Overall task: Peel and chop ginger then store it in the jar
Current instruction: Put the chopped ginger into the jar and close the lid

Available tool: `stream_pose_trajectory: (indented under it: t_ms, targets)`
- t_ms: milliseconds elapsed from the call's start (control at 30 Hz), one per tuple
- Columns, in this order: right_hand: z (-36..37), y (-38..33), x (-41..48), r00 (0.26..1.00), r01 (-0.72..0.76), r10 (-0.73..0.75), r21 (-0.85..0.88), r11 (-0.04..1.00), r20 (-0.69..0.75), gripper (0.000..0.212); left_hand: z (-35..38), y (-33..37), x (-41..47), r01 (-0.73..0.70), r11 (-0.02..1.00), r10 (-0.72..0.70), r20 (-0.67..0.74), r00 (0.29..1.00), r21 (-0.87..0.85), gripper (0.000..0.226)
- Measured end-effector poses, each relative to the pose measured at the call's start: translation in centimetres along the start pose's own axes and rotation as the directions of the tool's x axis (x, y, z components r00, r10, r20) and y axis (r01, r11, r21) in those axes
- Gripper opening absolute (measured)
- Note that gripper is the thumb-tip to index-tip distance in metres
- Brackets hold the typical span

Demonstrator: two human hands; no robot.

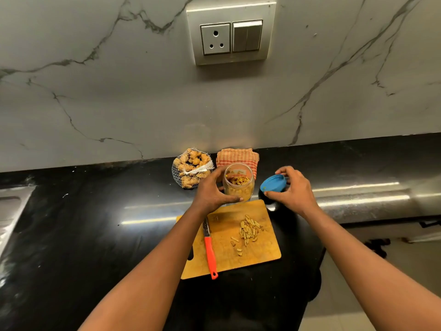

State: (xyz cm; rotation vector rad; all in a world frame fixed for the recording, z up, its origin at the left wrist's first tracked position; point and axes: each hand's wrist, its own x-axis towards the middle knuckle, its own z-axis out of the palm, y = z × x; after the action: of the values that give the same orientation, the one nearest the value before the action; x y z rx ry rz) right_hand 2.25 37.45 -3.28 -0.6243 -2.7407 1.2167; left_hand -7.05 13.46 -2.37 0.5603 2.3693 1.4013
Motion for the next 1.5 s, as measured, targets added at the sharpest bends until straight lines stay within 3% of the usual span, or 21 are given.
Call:
stream_pose_trajectory:
  t_ms: [233,433,533,600,667,767,867,967,1200,1500]
  targets:
    - [1.4,1.6,-0.9,1.0,-0.003,0.001,-0.118,0.993,-0.012,0.06,0.7,-0.2,-0.4,0.018,1.0,-0.018,-0.029,0.999,0.016,0.093]
    - [1.1,1.6,-0.4,0.998,-0.029,0.04,-0.18,0.983,0.057,0.08,0.7,-0.1,-1.0,0.058,0.998,-0.058,-0.022,0.998,0.015,0.106]
    - [1.1,0.7,-1.2,0.998,0.058,-0.06,-0.236,0.97,-0.002,0.069,0.3,-0.5,-1.9,0.073,0.994,-0.071,-0.03,0.997,0.078,0.108]
    - [1.3,-0.4,-2.7,0.982,0.188,-0.178,-0.258,0.948,0.062,0.065,0.2,-1.1,-2.8,0.066,0.971,-0.048,-0.084,0.995,0.229,0.098]
    - [2.1,-1.8,-5.0,0.94,0.305,-0.24,-0.282,0.91,0.244,0.074,0.5,-1.6,-4.5,0.034,0.925,0.018,-0.133,0.991,0.379,0.078]
    - [3.3,-3.1,-7.4,0.884,0.314,-0.141,-0.343,0.885,0.445,0.102,1.4,-2.0,-7.0,-0.055,0.885,0.122,-0.118,0.985,0.462,0.044]
    - [4.4,-4.1,-8.3,0.878,0.23,-0.023,-0.38,0.896,0.478,0.112,2.2,-1.7,-8.5,-0.022,0.892,0.044,-0.038,0.998,0.452,0.03]
    - [5.3,-5.0,-8.4,0.888,0.211,-0.006,-0.395,0.894,0.459,0.096,2.8,-1.2,-8.7,0.03,0.896,-0.055,0.043,0.998,0.444,0.027]
    - [6.0,-5.8,-8.4,0.905,0.228,-0.036,-0.411,0.883,0.424,0.044,3.0,-0.1,-8.8,0.064,0.914,-0.135,0.152,0.979,0.401,0.031]
    - [6.0,-6.3,-8.0,0.937,0.13,0.007,-0.366,0.922,0.349,0.025,3.0,0.2,-9.1,0.169,0.94,-0.227,0.176,0.958,0.297,0.047]
